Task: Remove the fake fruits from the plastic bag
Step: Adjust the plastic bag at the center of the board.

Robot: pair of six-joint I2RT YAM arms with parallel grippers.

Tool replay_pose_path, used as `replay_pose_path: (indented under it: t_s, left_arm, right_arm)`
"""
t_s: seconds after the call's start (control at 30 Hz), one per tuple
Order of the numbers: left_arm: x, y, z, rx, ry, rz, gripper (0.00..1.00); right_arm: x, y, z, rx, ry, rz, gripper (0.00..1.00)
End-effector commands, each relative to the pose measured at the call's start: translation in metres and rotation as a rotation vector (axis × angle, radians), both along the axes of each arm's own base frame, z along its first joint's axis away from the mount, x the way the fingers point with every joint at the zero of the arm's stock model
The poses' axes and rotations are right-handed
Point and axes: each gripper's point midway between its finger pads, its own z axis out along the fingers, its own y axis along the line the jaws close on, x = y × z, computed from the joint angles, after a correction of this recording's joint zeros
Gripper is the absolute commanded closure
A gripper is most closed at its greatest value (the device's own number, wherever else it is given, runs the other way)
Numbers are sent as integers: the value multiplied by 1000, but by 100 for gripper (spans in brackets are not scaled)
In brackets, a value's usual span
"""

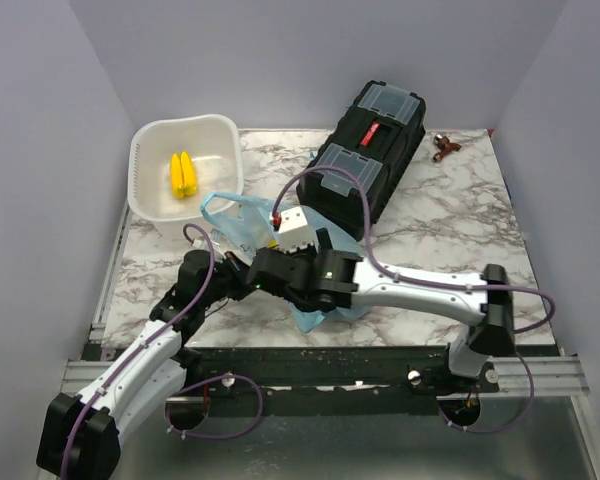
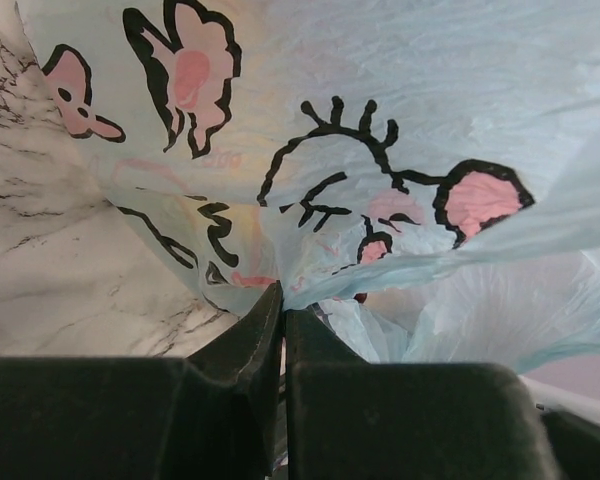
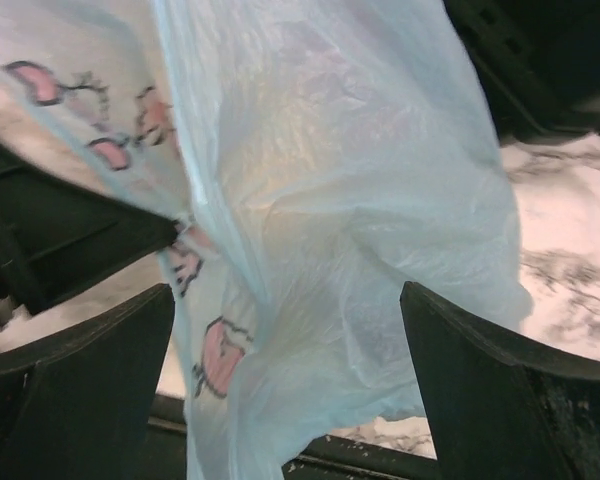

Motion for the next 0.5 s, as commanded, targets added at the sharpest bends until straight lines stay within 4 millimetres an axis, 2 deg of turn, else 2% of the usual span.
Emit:
replay_pose_path:
  t_s: [0.0,0.1,0.2,0.27,0.33,0.37,0.43,0.47]
  left_arm:
    - [-6,-5,1,-12,-17,-48,98]
    - [-7,-8,2,-20,-21,-64,98]
    - [-9,-8,0,-17,-19,-72,100]
    - [-11,-7,-2,-17,-18,-73,100]
    - [-13,-6,-5,-13,-13,-74,100]
    - [-13,-4,-9,-2,-5,-68,100]
    - [-15,3,-22,49,37,-38,100]
    - [-16,9,-30,79,57,-19,100]
  right_arm:
    - [24,-49,-13,-304,-209,-267,4]
    - [29,-58,-20,-368,-264,-311,7]
    - [39,-72,-28,-389,-261,-346,14]
    - [45,-77,-34,-383,-236,-346,23]
    - [49,-82,-35,-379,-208,-326,40]
    - [49,-85,-33,-378,-196,-313,55]
    - [47,-92,-19,-357,-202,-307,97]
    - [46,-96,-15,-358,-206,-299,99]
